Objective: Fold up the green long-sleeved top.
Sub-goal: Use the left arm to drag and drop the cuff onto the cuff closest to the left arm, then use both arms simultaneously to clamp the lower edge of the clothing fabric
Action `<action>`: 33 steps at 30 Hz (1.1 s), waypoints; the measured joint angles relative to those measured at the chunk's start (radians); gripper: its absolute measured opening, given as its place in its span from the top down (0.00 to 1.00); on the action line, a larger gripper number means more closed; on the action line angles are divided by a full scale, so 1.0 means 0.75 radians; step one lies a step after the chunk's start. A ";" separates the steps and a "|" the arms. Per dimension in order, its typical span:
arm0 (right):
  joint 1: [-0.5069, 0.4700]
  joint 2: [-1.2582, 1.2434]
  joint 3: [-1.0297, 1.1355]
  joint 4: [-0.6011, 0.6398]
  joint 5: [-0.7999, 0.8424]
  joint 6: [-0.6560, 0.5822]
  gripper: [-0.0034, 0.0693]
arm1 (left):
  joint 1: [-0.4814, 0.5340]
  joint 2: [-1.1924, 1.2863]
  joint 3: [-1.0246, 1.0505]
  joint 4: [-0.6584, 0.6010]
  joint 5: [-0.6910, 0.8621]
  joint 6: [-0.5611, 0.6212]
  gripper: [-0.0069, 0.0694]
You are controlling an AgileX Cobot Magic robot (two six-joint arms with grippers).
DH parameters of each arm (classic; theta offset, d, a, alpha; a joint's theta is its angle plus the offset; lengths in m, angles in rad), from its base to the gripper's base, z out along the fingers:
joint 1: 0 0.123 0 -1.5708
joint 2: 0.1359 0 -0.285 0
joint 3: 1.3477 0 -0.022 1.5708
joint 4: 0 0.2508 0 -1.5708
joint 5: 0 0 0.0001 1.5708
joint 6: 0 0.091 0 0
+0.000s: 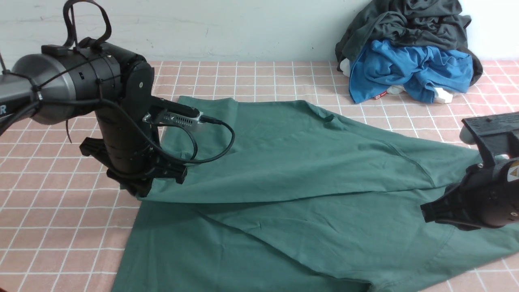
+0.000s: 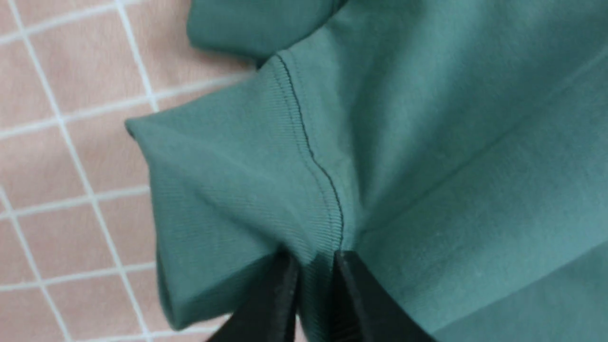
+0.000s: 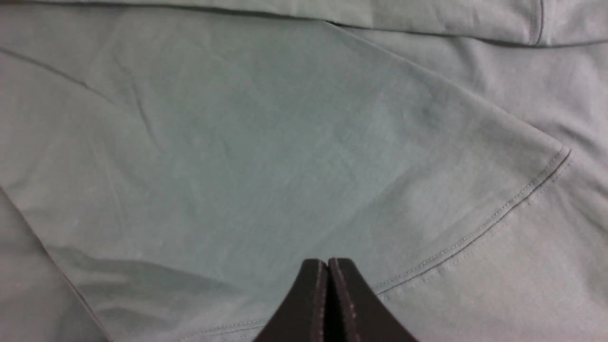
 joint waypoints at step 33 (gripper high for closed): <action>0.000 -0.107 0.000 0.510 0.113 -0.468 0.97 | -0.340 -0.495 1.076 0.080 -0.588 1.104 0.75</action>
